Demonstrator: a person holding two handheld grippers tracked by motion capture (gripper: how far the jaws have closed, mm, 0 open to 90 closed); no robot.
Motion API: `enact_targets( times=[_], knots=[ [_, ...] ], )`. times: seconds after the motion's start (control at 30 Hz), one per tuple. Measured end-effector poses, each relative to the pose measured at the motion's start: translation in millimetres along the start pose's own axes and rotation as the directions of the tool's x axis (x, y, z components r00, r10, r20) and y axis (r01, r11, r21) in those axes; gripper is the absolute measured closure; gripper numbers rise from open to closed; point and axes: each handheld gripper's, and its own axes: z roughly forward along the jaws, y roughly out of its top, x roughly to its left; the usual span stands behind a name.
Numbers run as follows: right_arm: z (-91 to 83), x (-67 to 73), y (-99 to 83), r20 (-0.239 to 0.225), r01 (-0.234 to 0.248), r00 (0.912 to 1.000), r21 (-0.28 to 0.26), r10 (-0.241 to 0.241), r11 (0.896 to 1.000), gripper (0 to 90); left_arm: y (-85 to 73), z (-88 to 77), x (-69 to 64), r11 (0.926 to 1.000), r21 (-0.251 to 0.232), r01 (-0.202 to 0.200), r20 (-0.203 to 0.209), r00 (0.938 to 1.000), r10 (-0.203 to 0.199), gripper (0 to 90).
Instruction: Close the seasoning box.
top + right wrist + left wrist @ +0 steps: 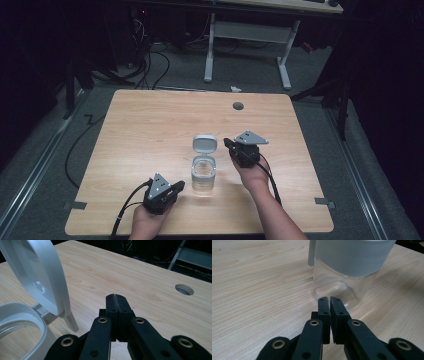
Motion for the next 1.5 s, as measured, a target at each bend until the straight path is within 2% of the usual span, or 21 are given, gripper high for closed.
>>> enact_targets(
  times=[0.13,0.23,0.37,0.53,0.63,0.87,1.13,1.27,1.5],
  knots=[
    [0.5,3.9,5.2,-0.006,0.006,1.0000,-0.011,-0.006,1.000,90.0,-2.3,-3.8,-6.0,0.9997,0.006,-0.024,0.010,0.9997,0.024,88.4],
    [-0.3,5.3,7.7,-0.012,0.008,0.9999,-0.021,-0.009,1.000,90.0,-3.4,-2.2,-8.4,0.9998,0.008,-0.018,0.015,0.9997,0.018,88.7],
    [-0.1,5.4,13.0,-0.026,0.002,0.9997,-0.045,-0.003,0.999,90.0,-8.4,6.1,-12.0,0.9990,0.027,-0.035,0.022,0.9992,0.034,88.8],
    [0.3,4.5,17.1,-0.030,-0.005,0.9995,-0.053,0.003,0.999,90.0,-10.6,7.8,-15.5,0.9990,0.036,-0.026,0.038,0.9990,0.025,88.8],
    [0.5,4.9,18.8,-0.034,-0.006,0.9994,-0.053,0.004,0.999,90.0,-15.1,8.5,-18.1,0.9983,0.044,-0.037,0.047,0.9983,0.035,88.8],
    [0.9,12.8,26.9,-0.060,0.009,0.9981,-0.073,-0.014,0.997,90.0,-15.2,14.0,-20.0,0.9986,0.045,-0.030,0.052,0.9982,0.028,88.4],
    [-5.2,18.9,27.9,-0.074,0.022,0.9969,-0.074,-0.028,0.997,90.0,-15.2,18.2,-23.3,0.9980,0.053,-0.033,0.067,0.9973,0.029,88.6],
    [-10.4,25.5,27.2,-0.081,0.050,0.9952,-0.072,-0.055,0.996,90.0,-14.5,18.3,-24.2,0.9983,0.049,-0.034,0.073,0.9969,0.030,88.5],
    [-15.3,34.8,17.2,-0.100,0.066,0.9923,-0.064,-0.073,0.996,89.9,-10.8,16.6,-23.5,0.9990,0.036,-0.027,0.073,0.9971,0.024,88.5]
  ],
)
